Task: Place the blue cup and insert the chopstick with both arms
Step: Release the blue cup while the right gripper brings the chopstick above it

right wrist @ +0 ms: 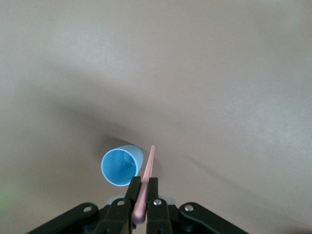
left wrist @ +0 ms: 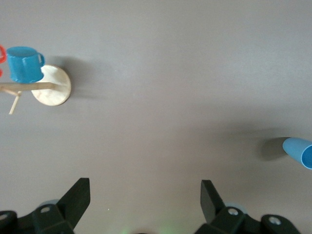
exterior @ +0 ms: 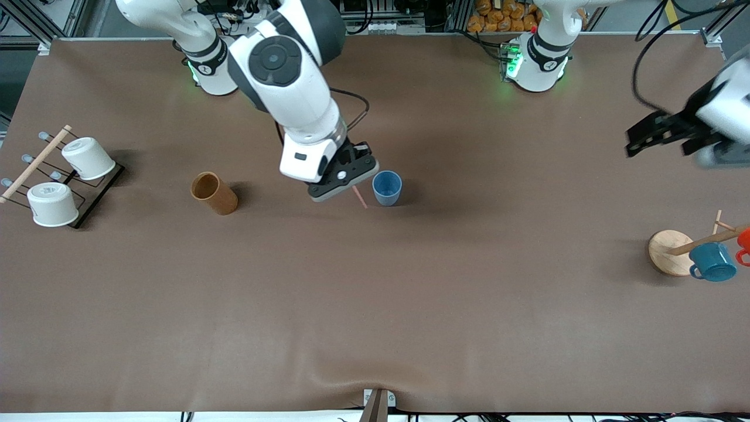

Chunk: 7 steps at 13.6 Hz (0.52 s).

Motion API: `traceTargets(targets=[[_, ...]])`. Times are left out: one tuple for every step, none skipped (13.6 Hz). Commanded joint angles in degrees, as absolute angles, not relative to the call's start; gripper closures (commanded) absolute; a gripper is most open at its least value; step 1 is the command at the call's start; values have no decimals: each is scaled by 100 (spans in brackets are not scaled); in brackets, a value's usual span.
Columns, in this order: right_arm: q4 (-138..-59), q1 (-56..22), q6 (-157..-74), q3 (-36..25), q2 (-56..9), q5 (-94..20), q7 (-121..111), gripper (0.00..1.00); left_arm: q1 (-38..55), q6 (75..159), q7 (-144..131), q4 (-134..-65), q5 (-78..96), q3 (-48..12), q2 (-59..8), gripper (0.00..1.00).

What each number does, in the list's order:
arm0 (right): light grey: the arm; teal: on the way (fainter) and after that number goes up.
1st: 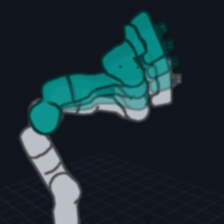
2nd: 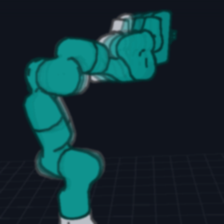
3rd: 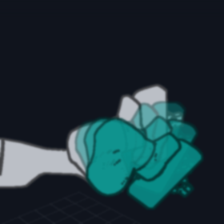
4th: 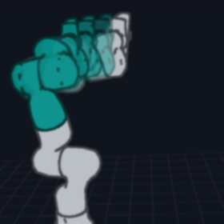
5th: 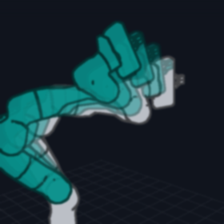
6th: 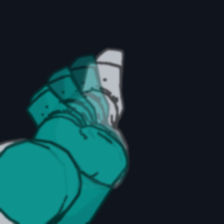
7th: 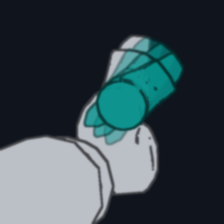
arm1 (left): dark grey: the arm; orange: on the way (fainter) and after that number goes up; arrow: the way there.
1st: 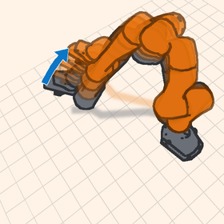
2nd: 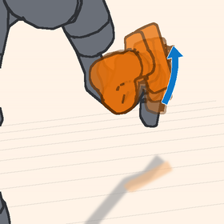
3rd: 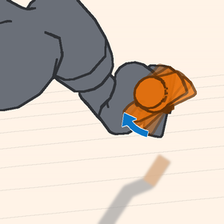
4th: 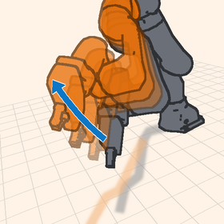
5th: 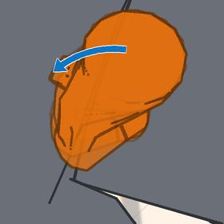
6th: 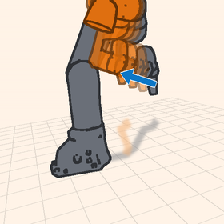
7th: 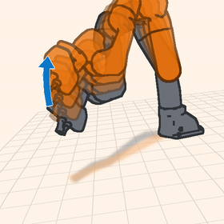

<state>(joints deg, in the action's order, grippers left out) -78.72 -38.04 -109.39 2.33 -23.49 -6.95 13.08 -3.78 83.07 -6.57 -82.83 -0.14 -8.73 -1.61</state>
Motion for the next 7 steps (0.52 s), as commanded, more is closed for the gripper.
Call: traceTargets(targets=[[-7787, -4130, -10916, 184, -2399, -642, 1913, 100, -142, 8122, -501, -8525, 184, -467, 157, 0], [-7787, -4279, -10907, 185, -2399, -642, 2186, 100, -45, 8025, -544, -8525, 176, -353, 210, 0], [-7796, -4411, -10872, 185, -2399, -642, 2449, 100, -35, 7981, -545, -8525, 176, -334, 263, 0], [-7805, -4551, -10820, 176, -2399, -642, 2696, 100, -35, 7980, -510, -8534, 184, -308, 290, 0], [-7822, -4640, -10819, 176, -2399, -642, 2846, 100, -35, 7972, -501, -8578, 185, -264, 307, 0], [-7874, -4710, -10811, 176, -2408, -633, 2978, 100, -44, 7972, -501, -8648, 185, -255, 395, 0], [-7927, -4754, -10819, 176, -2426, -624, 3023, 100, -53, 7980, -501, -8805, 185, -255, 517, 0]])
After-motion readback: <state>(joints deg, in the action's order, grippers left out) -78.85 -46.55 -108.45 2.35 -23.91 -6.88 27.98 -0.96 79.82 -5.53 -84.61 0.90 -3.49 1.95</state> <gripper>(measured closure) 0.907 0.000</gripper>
